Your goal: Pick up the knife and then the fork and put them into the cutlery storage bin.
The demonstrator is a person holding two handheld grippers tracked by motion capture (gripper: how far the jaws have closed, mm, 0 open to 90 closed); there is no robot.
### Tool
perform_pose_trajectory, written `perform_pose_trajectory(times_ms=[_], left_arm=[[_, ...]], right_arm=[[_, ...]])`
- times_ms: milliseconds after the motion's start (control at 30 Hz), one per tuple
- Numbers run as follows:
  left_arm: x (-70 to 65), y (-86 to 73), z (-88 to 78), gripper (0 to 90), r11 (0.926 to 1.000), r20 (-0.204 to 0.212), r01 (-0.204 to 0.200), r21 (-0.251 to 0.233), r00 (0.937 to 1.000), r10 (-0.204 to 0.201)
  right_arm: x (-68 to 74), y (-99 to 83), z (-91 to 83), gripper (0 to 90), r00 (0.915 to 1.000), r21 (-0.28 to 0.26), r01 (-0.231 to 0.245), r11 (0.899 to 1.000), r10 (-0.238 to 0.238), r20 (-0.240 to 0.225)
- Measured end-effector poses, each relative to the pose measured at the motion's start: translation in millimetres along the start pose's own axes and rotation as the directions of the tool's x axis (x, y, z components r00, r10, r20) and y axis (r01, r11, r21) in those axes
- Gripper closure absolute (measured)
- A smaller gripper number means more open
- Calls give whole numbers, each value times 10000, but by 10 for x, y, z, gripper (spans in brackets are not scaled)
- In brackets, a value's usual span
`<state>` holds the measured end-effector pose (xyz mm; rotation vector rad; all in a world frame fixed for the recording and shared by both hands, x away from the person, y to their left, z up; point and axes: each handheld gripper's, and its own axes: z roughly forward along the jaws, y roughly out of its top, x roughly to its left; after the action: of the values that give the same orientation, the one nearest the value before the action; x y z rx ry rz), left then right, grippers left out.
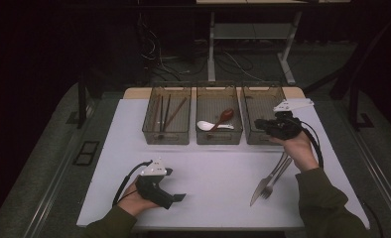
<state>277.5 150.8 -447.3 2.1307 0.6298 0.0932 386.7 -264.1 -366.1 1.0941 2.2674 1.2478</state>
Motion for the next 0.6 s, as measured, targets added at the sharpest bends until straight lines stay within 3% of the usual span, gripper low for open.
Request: perform_pose_trajectory(times_ms=[167, 600], left_arm=[[5, 1, -1, 0, 9999, -5, 76, -66, 10000, -76], [-8, 2, -13, 0, 10000, -27, 4, -81, 10000, -4]], right_arm=[[-9, -98, -72, 895, 9983, 380, -286, 9989, 305, -492], [10, -551, -298, 894, 9996, 1419, 9, 9899, 29, -266]])
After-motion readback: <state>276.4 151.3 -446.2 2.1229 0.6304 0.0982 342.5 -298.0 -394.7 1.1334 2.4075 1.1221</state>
